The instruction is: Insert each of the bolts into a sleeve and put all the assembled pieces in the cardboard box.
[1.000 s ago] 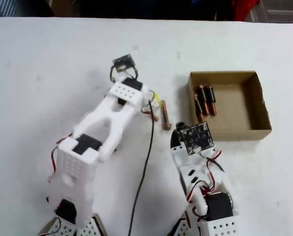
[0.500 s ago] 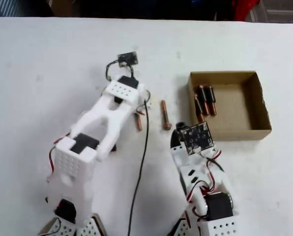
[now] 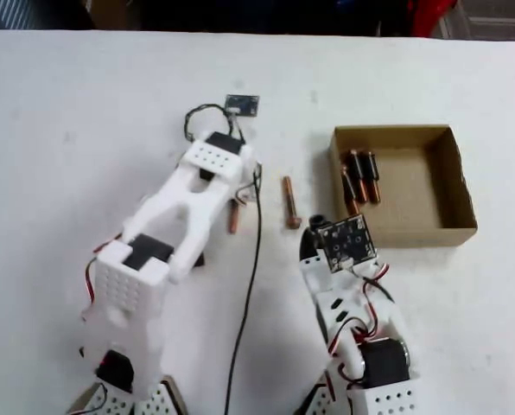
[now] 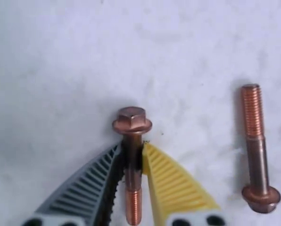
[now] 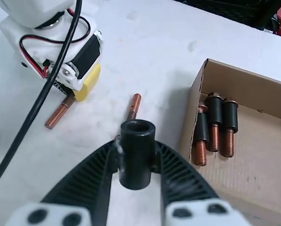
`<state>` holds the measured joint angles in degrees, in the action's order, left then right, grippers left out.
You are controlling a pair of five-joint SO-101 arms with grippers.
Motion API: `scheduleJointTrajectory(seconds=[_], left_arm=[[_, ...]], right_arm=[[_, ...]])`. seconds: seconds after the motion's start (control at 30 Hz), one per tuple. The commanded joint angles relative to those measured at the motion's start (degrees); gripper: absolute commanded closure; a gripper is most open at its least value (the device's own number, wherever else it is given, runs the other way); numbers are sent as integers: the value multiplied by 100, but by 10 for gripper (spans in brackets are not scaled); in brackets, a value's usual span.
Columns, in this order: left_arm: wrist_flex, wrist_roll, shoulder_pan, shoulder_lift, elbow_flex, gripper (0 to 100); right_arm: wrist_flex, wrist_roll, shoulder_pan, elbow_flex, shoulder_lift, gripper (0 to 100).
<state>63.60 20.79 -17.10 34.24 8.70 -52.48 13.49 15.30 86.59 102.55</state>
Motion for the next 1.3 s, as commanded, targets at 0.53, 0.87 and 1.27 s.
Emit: scheduleJointTrajectory(seconds=[0.53,0.87,1.27], left_arm=[[97,-580,13,-40,176,975],[413,-598,-4,-224,404,979],[1688,-967,-110,-1868,756,979]], right_arm=[[163,-18,22,18,57,968],[163,-18,48,26,57,967],[418,-18,338,97,57,967]])
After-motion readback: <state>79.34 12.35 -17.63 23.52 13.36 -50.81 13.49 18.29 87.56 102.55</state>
